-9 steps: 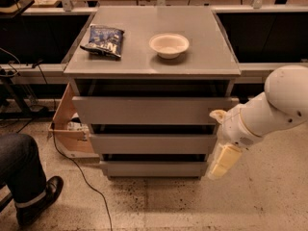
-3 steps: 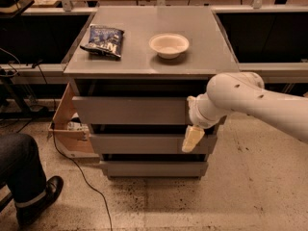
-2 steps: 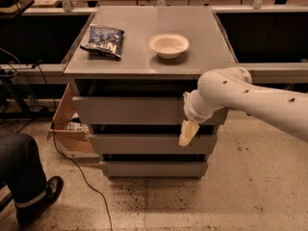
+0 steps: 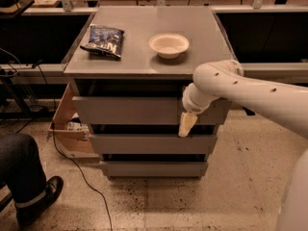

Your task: Open top drawer

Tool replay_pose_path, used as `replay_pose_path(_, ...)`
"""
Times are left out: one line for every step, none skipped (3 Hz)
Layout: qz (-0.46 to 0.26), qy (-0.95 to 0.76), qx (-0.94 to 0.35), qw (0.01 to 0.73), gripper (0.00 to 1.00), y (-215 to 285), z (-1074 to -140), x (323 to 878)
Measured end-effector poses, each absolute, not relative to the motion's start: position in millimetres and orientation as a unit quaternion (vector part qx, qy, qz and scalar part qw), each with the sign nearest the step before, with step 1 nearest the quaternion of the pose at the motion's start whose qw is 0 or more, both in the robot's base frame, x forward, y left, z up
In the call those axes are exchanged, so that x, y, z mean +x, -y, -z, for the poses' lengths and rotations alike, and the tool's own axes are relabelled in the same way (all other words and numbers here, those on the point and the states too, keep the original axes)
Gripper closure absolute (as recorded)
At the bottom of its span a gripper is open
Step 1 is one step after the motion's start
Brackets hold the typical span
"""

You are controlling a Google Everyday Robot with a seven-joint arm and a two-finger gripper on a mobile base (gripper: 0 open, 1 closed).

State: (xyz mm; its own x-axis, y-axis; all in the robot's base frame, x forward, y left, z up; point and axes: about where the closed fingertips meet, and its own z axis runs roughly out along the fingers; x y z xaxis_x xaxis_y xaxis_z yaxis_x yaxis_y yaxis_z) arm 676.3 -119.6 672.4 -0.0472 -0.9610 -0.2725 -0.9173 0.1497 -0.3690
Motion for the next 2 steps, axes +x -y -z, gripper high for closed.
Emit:
replay_pose_path(0.038, -0.721, -0.654, 0.227, 0.15, 116.1, -663.3, 679.4)
replay_pose_path(0.026, -0.719, -0.656, 0.229, 0.38, 111.8, -660.0, 673.5)
